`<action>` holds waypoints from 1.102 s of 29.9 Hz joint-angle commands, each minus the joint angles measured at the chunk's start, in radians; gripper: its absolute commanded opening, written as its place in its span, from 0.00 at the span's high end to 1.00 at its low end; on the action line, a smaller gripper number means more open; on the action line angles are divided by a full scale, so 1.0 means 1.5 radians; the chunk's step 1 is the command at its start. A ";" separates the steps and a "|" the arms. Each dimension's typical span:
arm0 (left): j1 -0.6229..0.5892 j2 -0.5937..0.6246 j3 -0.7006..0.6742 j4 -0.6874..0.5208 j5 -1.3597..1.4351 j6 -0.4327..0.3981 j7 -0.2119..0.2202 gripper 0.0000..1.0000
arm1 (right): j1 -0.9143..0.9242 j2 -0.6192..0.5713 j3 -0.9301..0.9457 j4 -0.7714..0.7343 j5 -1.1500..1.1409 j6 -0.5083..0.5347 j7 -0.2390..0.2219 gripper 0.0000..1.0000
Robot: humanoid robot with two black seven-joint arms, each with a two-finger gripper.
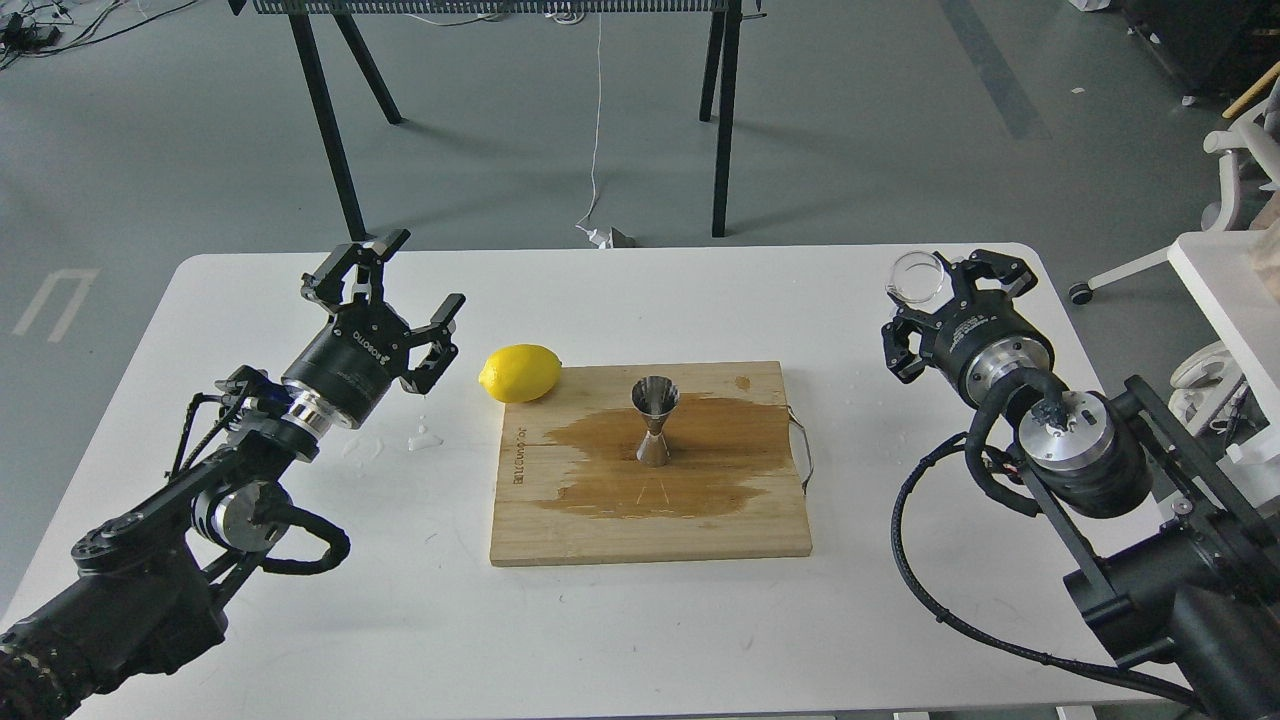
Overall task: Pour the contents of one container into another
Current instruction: 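Carry the glass back and lower it onto the table, then open the right gripper and raise it away from the glass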
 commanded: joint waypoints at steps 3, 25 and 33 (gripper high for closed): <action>0.000 -0.001 0.000 0.006 0.001 0.000 0.000 0.11 | -0.062 0.025 0.052 -0.006 0.152 0.000 -0.004 0.61; 0.001 -0.006 0.001 0.016 0.001 0.000 0.000 0.11 | -0.072 0.044 0.099 -0.168 0.224 0.000 -0.019 0.60; 0.001 -0.013 0.001 0.022 0.001 0.000 0.000 0.11 | -0.068 0.043 0.093 -0.178 0.224 0.000 -0.019 0.58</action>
